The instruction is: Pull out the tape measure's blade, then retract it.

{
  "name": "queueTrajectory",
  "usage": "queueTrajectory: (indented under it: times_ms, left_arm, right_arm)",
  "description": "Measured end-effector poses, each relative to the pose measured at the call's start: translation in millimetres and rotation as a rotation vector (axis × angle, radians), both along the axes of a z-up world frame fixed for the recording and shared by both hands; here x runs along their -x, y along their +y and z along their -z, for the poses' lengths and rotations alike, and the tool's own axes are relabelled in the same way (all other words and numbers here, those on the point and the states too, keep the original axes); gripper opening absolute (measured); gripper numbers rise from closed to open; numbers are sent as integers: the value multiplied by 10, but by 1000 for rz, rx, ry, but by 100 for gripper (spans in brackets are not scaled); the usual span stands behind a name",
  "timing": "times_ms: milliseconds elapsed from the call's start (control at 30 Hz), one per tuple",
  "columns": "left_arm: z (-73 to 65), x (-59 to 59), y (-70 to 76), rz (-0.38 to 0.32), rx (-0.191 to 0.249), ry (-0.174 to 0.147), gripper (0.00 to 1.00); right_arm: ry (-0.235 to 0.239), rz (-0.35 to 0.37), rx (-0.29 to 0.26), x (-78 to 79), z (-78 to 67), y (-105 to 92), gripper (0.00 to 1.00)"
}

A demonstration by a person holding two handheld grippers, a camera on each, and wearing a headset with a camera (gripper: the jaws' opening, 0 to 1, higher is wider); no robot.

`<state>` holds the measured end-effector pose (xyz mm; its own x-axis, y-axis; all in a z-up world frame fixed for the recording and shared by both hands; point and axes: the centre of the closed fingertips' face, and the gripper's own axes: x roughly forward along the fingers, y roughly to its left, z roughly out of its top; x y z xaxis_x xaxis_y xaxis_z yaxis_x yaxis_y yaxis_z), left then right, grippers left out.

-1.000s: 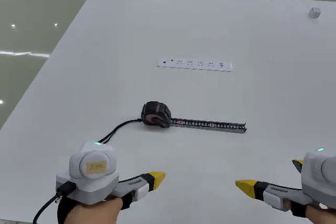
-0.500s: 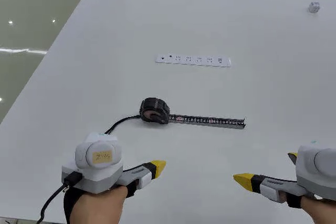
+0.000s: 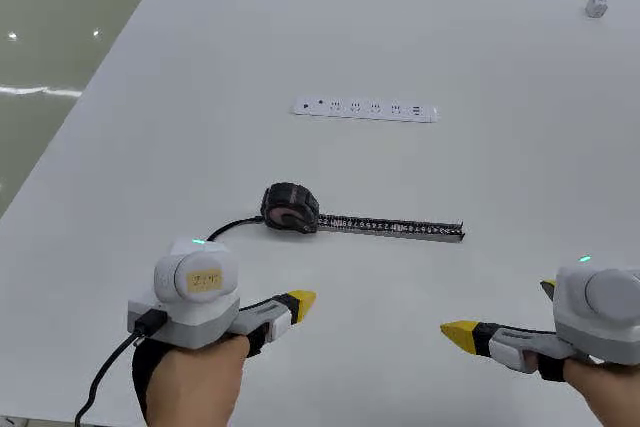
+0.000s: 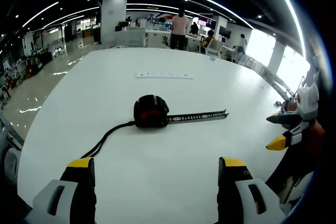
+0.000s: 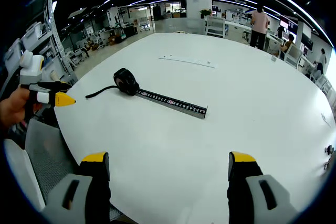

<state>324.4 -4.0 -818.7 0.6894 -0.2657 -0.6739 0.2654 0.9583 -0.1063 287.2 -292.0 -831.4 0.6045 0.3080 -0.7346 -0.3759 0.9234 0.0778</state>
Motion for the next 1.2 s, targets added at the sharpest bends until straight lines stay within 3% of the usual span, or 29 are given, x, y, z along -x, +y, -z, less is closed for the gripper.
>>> queueTrajectory:
  times_ms: [1200]
  left_arm:
    - [285, -524, -160, -42, 2, 34, 93]
  right_arm:
    - [54, -82, 35, -414, 300, -58, 94]
